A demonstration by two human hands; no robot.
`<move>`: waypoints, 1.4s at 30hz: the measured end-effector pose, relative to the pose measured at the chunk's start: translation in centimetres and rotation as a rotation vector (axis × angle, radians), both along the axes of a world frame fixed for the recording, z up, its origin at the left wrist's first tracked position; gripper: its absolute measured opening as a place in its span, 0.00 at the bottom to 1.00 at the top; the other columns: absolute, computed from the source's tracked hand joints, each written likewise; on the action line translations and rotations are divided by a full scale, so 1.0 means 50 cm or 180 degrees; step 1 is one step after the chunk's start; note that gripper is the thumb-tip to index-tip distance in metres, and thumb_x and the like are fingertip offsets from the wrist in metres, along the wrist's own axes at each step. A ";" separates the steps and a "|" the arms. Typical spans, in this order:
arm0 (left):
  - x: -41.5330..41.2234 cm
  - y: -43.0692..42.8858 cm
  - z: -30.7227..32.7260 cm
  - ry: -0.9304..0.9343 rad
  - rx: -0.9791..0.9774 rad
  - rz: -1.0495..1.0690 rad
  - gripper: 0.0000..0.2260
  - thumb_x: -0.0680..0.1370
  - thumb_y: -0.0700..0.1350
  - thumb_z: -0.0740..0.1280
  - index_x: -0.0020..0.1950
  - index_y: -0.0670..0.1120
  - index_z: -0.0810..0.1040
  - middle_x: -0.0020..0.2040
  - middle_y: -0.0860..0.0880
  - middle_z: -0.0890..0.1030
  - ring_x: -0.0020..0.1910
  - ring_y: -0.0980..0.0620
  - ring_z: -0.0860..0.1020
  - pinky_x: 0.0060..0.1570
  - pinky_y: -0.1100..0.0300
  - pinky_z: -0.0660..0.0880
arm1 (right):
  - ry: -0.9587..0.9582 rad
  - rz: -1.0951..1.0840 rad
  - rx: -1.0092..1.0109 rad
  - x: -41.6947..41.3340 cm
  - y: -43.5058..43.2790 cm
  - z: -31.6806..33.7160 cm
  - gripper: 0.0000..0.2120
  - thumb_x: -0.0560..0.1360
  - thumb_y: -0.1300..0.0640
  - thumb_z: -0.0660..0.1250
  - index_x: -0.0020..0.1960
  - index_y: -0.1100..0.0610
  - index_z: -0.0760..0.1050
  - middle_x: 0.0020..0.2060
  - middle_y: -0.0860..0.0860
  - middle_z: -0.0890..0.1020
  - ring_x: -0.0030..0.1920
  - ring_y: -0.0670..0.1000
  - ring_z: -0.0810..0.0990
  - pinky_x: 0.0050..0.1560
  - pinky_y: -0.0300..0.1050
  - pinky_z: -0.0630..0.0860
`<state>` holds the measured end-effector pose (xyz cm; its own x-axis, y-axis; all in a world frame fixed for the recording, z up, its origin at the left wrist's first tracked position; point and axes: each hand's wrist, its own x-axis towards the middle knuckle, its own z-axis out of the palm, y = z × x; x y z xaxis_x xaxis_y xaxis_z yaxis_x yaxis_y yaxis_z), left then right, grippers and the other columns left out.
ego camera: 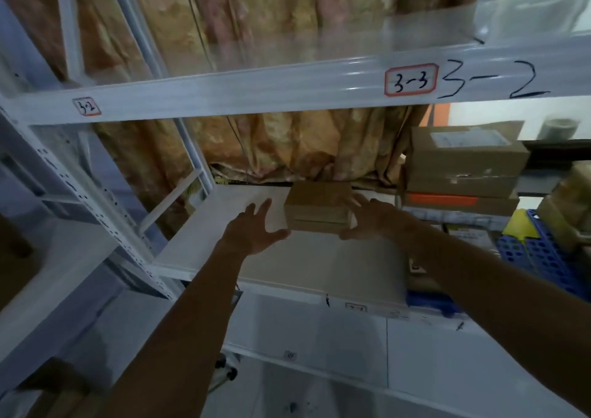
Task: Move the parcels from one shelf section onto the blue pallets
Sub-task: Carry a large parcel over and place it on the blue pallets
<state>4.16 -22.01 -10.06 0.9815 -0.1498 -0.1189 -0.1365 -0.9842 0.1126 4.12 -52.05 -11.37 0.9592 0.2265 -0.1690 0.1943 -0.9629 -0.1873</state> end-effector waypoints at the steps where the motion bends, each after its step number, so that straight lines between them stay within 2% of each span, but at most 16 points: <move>1: 0.025 0.004 -0.005 0.0017 -0.0004 -0.0042 0.48 0.70 0.77 0.59 0.81 0.57 0.42 0.81 0.44 0.51 0.77 0.39 0.60 0.70 0.42 0.63 | 0.0030 -0.0092 0.0056 0.015 0.001 -0.010 0.58 0.58 0.19 0.63 0.79 0.40 0.41 0.79 0.51 0.53 0.69 0.61 0.69 0.62 0.56 0.73; 2: 0.049 0.007 -0.010 0.0030 0.0011 -0.0119 0.49 0.69 0.77 0.60 0.81 0.57 0.42 0.81 0.44 0.52 0.76 0.39 0.61 0.70 0.42 0.64 | 0.0038 -0.0187 0.0074 0.029 0.004 -0.020 0.61 0.56 0.18 0.63 0.79 0.41 0.40 0.80 0.51 0.51 0.70 0.62 0.68 0.63 0.56 0.72; 3: 0.071 0.012 -0.016 0.0057 0.0030 -0.0211 0.50 0.68 0.77 0.61 0.81 0.57 0.42 0.80 0.43 0.54 0.75 0.38 0.62 0.70 0.42 0.66 | 0.0031 -0.0257 0.0058 0.038 0.011 -0.025 0.61 0.58 0.19 0.64 0.80 0.42 0.40 0.80 0.52 0.49 0.70 0.62 0.68 0.64 0.56 0.72; 5: 0.106 0.019 -0.026 0.0156 0.0059 -0.0392 0.52 0.67 0.76 0.65 0.80 0.58 0.43 0.78 0.42 0.59 0.72 0.38 0.66 0.67 0.42 0.69 | -0.0024 -0.0352 0.0017 0.040 0.034 -0.027 0.57 0.66 0.27 0.68 0.80 0.45 0.39 0.80 0.53 0.44 0.70 0.62 0.69 0.64 0.55 0.72; 8: 0.152 0.022 -0.040 0.0310 0.0034 -0.0640 0.52 0.67 0.73 0.68 0.80 0.58 0.43 0.77 0.43 0.60 0.71 0.37 0.68 0.64 0.43 0.71 | -0.0082 -0.0549 0.0057 0.047 0.065 -0.042 0.54 0.70 0.31 0.69 0.80 0.48 0.38 0.80 0.52 0.39 0.70 0.64 0.68 0.64 0.55 0.71; 11: 0.190 0.021 -0.054 0.0364 -0.0083 -0.0729 0.53 0.66 0.72 0.70 0.80 0.58 0.42 0.79 0.43 0.56 0.71 0.37 0.67 0.63 0.43 0.72 | -0.0175 -0.0679 0.0258 0.056 0.090 -0.049 0.54 0.70 0.34 0.71 0.80 0.48 0.38 0.80 0.52 0.40 0.70 0.64 0.68 0.64 0.55 0.68; 13: 0.204 0.016 -0.069 0.0276 -0.0090 -0.0814 0.51 0.69 0.68 0.71 0.81 0.56 0.42 0.79 0.41 0.54 0.70 0.36 0.68 0.62 0.45 0.72 | -0.0333 -0.0729 0.0338 0.067 0.106 -0.053 0.54 0.70 0.38 0.73 0.81 0.50 0.41 0.79 0.54 0.43 0.70 0.63 0.68 0.65 0.54 0.68; 17: 0.212 -0.008 -0.086 0.0426 -0.0402 -0.1010 0.48 0.74 0.59 0.71 0.80 0.56 0.39 0.77 0.38 0.59 0.66 0.36 0.72 0.60 0.45 0.74 | -0.0215 -0.0910 0.0368 0.083 0.129 -0.045 0.53 0.68 0.42 0.76 0.80 0.48 0.44 0.79 0.53 0.45 0.69 0.64 0.69 0.62 0.54 0.71; 20: 0.227 -0.018 -0.077 0.0521 -0.0588 -0.1140 0.47 0.75 0.56 0.71 0.80 0.58 0.37 0.79 0.39 0.55 0.70 0.38 0.69 0.63 0.45 0.73 | -0.0194 -0.1013 0.0230 0.087 0.140 -0.036 0.53 0.69 0.46 0.76 0.80 0.48 0.43 0.79 0.52 0.44 0.68 0.63 0.71 0.60 0.53 0.71; 23: 0.245 -0.019 -0.066 0.0501 -0.0594 -0.1012 0.46 0.75 0.54 0.72 0.80 0.58 0.41 0.81 0.42 0.46 0.72 0.41 0.68 0.61 0.50 0.73 | -0.0221 -0.1031 0.0212 0.094 0.145 -0.036 0.53 0.68 0.45 0.76 0.80 0.48 0.44 0.79 0.53 0.47 0.70 0.63 0.69 0.63 0.55 0.72; 27: 0.254 -0.021 -0.067 0.0456 -0.0493 -0.0960 0.45 0.76 0.53 0.71 0.80 0.57 0.41 0.81 0.43 0.43 0.70 0.41 0.70 0.60 0.50 0.73 | -0.0215 -0.0952 0.0058 0.094 0.137 -0.039 0.52 0.69 0.47 0.76 0.80 0.47 0.44 0.79 0.52 0.47 0.70 0.65 0.68 0.64 0.58 0.71; 30: 0.257 -0.025 -0.070 0.0460 -0.0421 -0.0926 0.45 0.76 0.53 0.71 0.80 0.57 0.40 0.81 0.43 0.40 0.70 0.39 0.70 0.60 0.49 0.74 | -0.0295 -0.0857 -0.0295 0.089 0.131 -0.038 0.51 0.71 0.47 0.75 0.81 0.48 0.42 0.79 0.53 0.45 0.74 0.66 0.60 0.68 0.57 0.66; 32: 0.259 -0.029 -0.069 0.0468 -0.0382 -0.0932 0.46 0.76 0.52 0.71 0.81 0.56 0.40 0.81 0.43 0.39 0.70 0.39 0.70 0.60 0.48 0.75 | -0.0304 -0.0823 -0.0358 0.088 0.123 -0.034 0.52 0.71 0.46 0.74 0.81 0.49 0.41 0.79 0.52 0.45 0.77 0.64 0.53 0.71 0.57 0.63; 36: 0.257 -0.038 -0.063 0.0429 -0.0354 -0.0986 0.46 0.76 0.51 0.71 0.81 0.56 0.41 0.80 0.43 0.38 0.74 0.38 0.63 0.65 0.46 0.72 | -0.0254 -0.0964 -0.0274 0.111 0.106 -0.044 0.55 0.68 0.44 0.76 0.80 0.48 0.41 0.79 0.51 0.45 0.78 0.62 0.52 0.72 0.58 0.63; 39: 0.253 -0.041 -0.054 0.0523 -0.0510 -0.0982 0.45 0.76 0.51 0.71 0.81 0.57 0.41 0.81 0.46 0.39 0.76 0.40 0.61 0.66 0.48 0.72 | -0.0117 -0.1061 -0.0258 0.137 0.104 -0.051 0.58 0.65 0.43 0.77 0.80 0.49 0.40 0.79 0.52 0.42 0.77 0.65 0.51 0.71 0.63 0.64; 42: 0.259 -0.043 -0.049 0.0479 -0.0468 -0.1042 0.45 0.76 0.51 0.71 0.81 0.57 0.42 0.81 0.46 0.41 0.77 0.41 0.60 0.68 0.47 0.70 | -0.0034 -0.0990 -0.0163 0.158 0.112 -0.050 0.55 0.65 0.47 0.77 0.78 0.50 0.44 0.79 0.52 0.43 0.77 0.68 0.49 0.70 0.66 0.64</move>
